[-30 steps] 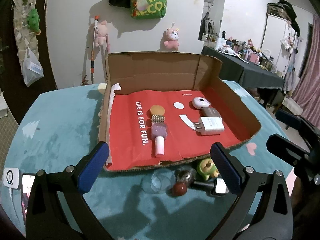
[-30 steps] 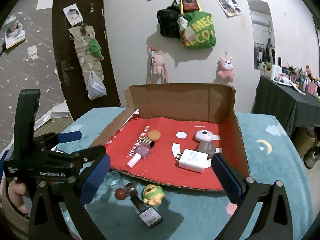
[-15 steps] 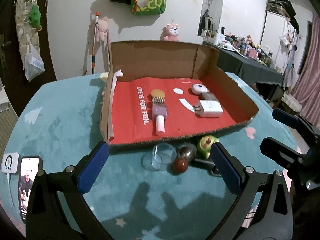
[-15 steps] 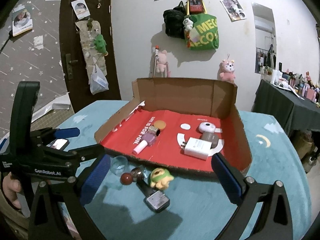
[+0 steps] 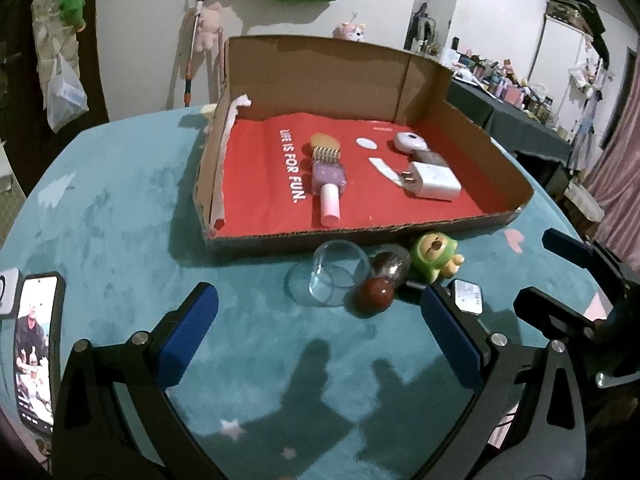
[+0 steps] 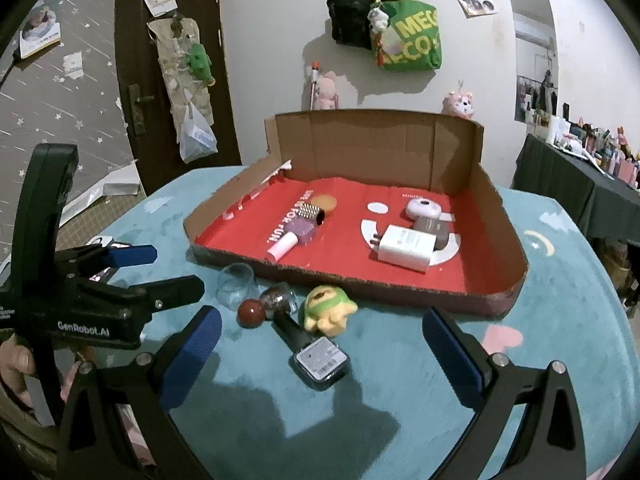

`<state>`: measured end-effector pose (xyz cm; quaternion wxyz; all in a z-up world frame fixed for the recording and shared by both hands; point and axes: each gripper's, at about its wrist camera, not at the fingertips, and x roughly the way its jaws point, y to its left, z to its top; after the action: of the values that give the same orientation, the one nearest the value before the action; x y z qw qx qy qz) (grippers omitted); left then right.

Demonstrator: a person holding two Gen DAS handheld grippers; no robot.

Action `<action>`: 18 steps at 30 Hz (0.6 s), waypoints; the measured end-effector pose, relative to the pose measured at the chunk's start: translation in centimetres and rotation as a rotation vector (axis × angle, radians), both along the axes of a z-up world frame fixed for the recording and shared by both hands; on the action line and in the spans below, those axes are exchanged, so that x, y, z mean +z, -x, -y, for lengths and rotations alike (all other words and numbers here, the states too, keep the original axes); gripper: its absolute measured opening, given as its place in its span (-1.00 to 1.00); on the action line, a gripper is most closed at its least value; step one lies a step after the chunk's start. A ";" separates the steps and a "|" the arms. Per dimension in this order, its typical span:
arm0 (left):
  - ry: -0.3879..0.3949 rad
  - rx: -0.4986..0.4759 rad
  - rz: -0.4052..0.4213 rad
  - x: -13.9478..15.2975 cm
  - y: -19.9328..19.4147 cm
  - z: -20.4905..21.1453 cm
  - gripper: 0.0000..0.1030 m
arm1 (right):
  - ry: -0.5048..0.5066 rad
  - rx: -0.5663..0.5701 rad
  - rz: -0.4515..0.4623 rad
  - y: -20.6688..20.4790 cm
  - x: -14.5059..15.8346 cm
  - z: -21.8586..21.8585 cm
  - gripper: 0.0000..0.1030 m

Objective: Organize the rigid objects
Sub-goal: 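Move the left tool toward the clear glass cup while the right tool approaches the nail polish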

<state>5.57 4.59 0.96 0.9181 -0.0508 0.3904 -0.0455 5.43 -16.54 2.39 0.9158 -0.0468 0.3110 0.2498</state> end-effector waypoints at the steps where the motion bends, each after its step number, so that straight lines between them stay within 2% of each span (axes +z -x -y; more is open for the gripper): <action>1: 0.001 0.001 -0.003 -0.2 -0.1 0.0 1.00 | 0.003 0.000 -0.006 -0.1 -0.3 0.0 0.94; 18: 0.019 -0.006 -0.060 -2.8 -1.5 -0.2 0.96 | 0.028 0.035 -0.136 -2.0 -4.7 -0.5 0.58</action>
<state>7.11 4.79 -1.81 0.9053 -0.0599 0.4176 -0.0505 7.48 -16.06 -2.29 0.8874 -0.0480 0.3750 0.2638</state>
